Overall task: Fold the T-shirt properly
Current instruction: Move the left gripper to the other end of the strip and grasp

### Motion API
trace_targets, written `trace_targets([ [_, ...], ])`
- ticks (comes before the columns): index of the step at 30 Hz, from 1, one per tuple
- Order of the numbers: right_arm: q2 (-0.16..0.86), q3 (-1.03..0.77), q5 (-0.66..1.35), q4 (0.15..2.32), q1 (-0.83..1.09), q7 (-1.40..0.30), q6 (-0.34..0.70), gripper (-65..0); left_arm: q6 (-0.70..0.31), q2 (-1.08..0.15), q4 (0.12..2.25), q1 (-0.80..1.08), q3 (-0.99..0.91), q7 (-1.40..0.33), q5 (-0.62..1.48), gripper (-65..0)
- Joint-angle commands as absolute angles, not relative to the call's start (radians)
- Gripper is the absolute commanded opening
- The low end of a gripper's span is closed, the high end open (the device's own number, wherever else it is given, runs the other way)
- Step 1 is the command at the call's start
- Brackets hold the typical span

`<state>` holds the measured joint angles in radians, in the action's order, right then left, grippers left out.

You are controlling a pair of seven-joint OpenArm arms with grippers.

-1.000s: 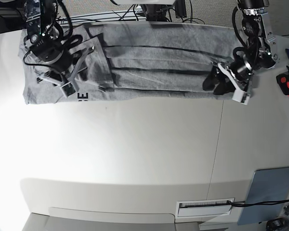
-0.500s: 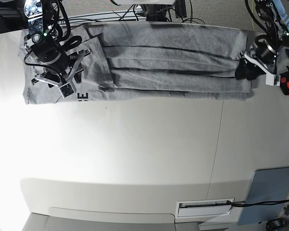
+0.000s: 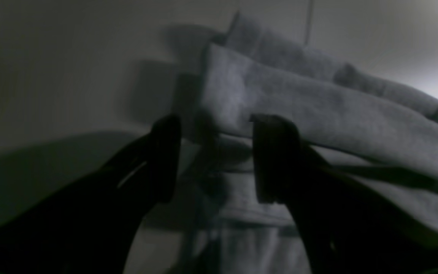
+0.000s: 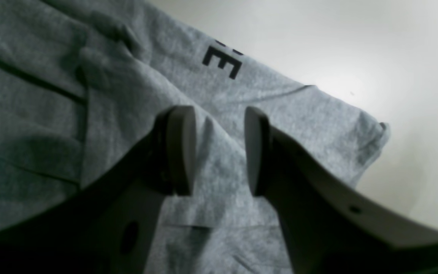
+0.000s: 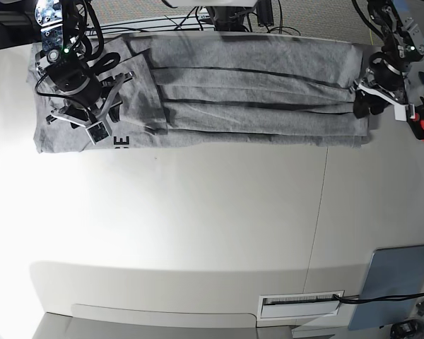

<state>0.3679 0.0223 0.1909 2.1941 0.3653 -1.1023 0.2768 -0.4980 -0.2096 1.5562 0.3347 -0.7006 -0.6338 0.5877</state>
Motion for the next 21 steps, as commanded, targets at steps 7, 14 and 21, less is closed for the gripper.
trace_targets([
  [7, 0.38, 0.018, 0.191, 2.213, 0.36, -1.085, 0.271, -43.3, -0.44, -0.211, 1.571, 0.305, -0.703, -0.565, 0.54, -34.0],
  [14, 0.38, 0.018, 0.194, 2.213, 0.36, -1.1, 0.271, -43.3, -0.441, -0.211, 1.571, 0.277, -0.703, -0.578, 0.522, -34.1],
  [21, 0.38, 0.018, 0.193, 2.213, 0.36, -1.098, 0.272, -43.3, -0.612, -0.252, 1.571, 0.271, -0.703, -0.528, 0.523, -34.1],
])
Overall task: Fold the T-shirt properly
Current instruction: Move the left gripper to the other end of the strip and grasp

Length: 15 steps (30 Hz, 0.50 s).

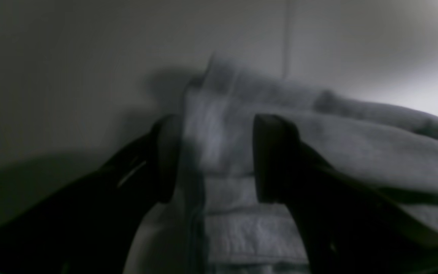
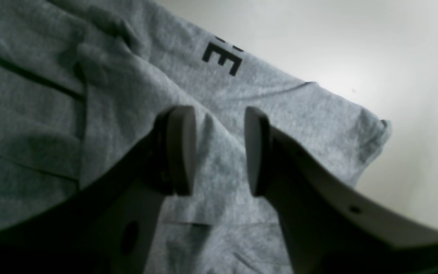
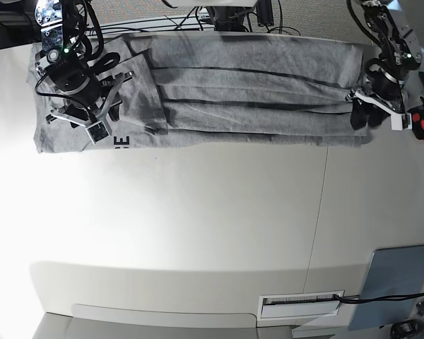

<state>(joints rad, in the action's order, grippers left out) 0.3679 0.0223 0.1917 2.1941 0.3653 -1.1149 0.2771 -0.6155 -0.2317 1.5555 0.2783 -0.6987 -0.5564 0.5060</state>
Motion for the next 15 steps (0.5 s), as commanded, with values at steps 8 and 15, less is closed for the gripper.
trace_targets([
  [8, 0.38, 0.018, 0.194, 2.213, 0.36, -1.096, 0.272, -43.3, -0.542, -0.336, 1.571, 0.234, -0.702, -0.667, 0.516, -34.1],
  [15, 0.38, 0.018, 0.194, 2.213, 0.36, -1.1, 0.271, -43.3, -0.522, -0.329, 1.57, 0.236, -0.702, -0.763, 0.588, -34.1],
])
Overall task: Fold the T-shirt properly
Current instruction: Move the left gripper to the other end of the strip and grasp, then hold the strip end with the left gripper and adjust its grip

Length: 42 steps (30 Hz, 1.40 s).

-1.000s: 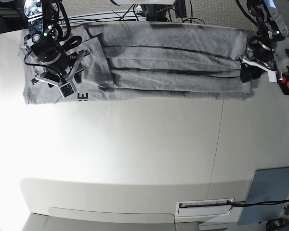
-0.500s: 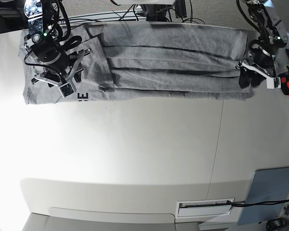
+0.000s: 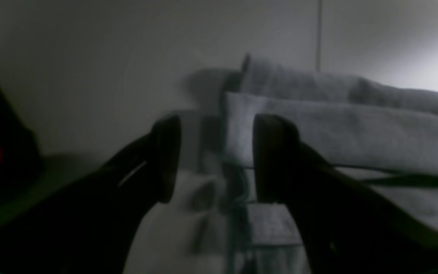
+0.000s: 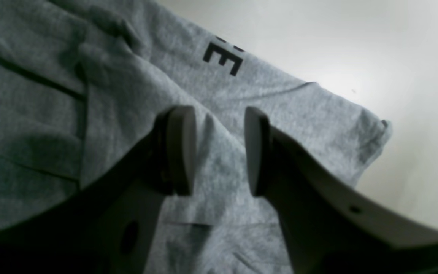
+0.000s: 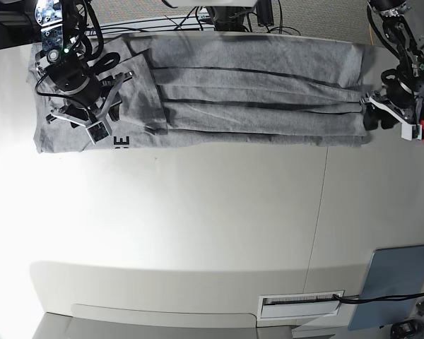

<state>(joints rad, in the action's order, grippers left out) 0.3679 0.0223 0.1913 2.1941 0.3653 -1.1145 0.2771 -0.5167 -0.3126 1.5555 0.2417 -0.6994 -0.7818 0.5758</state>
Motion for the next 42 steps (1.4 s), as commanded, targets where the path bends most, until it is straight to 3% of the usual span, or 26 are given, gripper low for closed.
trace_targets([
  [1, 0.38, 0.018, 0.194, 2.213, 0.36, -1.1, 0.271, -43.3, -0.487, -0.329, 1.57, 0.236, -0.702, -0.772, 0.591, -34.1],
  [4, 0.38, 0.018, 0.194, 2.213, 0.36, -1.1, 0.272, -43.3, -0.437, -0.33, 1.555, 0.236, -0.702, -0.77, 0.584, -34.1],
  [11, 0.38, 0.018, 0.193, 2.213, 0.36, -1.103, 0.272, -43.3, -0.532, -0.33, 1.504, 0.235, -0.702, -0.778, 0.647, -34.1],
  [16, 0.38, 0.018, 0.193, 2.213, 0.36, -1.103, 0.272, -43.3, -0.521, -0.329, 1.504, 0.236, -0.702, -0.794, 0.64, -44.7],
  [18, 0.38, 0.018, 0.193, 2.213, 0.36, -1.103, 0.272, -43.3, -0.525, -0.329, 1.504, 0.236, -0.702, -0.794, 0.641, -46.1],
  [26, 0.38, 0.018, 0.194, 2.213, 0.36, -1.104, 0.272, -43.3, -0.522, -0.33, 1.503, 0.236, -0.638, -0.754, 0.612, -46.1],
  [31, 0.38, 0.018, 0.193, 2.213, 0.36, -1.132, 0.272, -43.3, -0.426, -0.33, 1.503, 0.235, -0.583, -0.679, 0.508, -46.1],
  [35, 0.38, 0.018, 0.193, 2.213, 0.36, -1.134, 0.272, -43.3, -0.422, -0.33, 1.504, 0.236, -0.588, -0.68, 0.509, -46.8],
  [40, 0.38, 0.018, 0.193, 2.213, 0.36, -1.133, 0.272, -43.3, -0.451, -0.33, 1.513, 0.236, -0.632, -0.702, 0.598, -62.7],
  [42, 0.38, 0.018, 0.193, 2.213, 0.36, -1.131, 0.272, -43.3, -0.483, -0.33, 1.526, 0.236, -0.656, -0.728, 0.646, -65.0],
])
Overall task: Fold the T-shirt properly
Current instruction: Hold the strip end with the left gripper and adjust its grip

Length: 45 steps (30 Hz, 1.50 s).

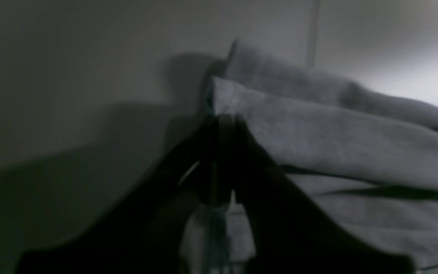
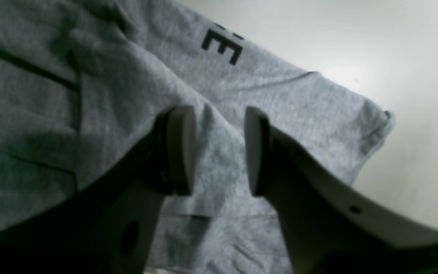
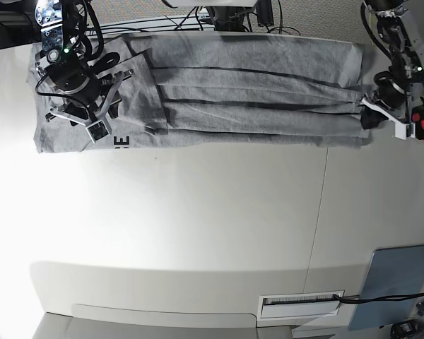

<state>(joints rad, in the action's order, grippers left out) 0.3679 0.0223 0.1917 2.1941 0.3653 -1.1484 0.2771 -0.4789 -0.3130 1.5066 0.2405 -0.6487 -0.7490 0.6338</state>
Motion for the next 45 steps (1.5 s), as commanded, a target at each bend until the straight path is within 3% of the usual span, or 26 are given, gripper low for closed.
trace_targets([
  [1, 0.38, 0.018, 0.193, 2.213, 0.36, -1.129, 0.272, -43.3, -0.496, -0.33, 1.537, 0.236, -0.667, -0.744, 0.667, -65.0],
  [9, 0.38, 0.018, 0.193, 2.213, 0.36, -1.124, 0.272, -43.3, -0.498, -0.33, 1.579, 0.248, -0.697, -0.949, 0.798, -65.0],
  [13, 0.38, 0.018, 0.193, 2.213, 0.36, -1.124, 0.272, -43.3, -0.498, -0.332, 1.602, 0.291, -0.699, -0.954, 0.877, -65.0],
  [21, 0.38, 0.018, 0.193, 2.213, 0.36, -1.118, 0.272, -43.3, -0.496, -0.332, 1.732, 0.358, -0.771, -0.959, 0.876, -65.0],
  [27, 0.38, 0.018, 0.193, 2.213, 0.36, -1.111, 0.272, -43.3, -0.499, -0.33, 1.734, 0.358, -0.817, -1.104, 0.914, -65.0],
  [36, 0.38, 0.018, 0.193, 2.213, 0.36, -1.108, 0.272, -43.3, -0.498, -0.33, 1.732, 0.375, -0.817, -1.104, 0.837, -65.0],
  [38, 0.38, 0.018, 0.193, 2.213, 0.36, -1.108, 0.272, -43.3, -0.498, -0.33, 1.732, 0.374, -0.817, -1.103, 0.814, -60.5],
  [43, 0.38, 0.018, 0.193, 2.213, 0.36, -1.106, 0.272, -43.3, -0.498, -0.331, 1.732, 0.374, -0.817, -1.099, 0.815, -37.5],
  [45, 0.38, 0.018, 0.193, 2.213, 0.36, -1.107, 0.272, -43.3, -0.498, -0.333, 1.732, 0.373, -0.817, -1.094, 0.814, -34.5],
])
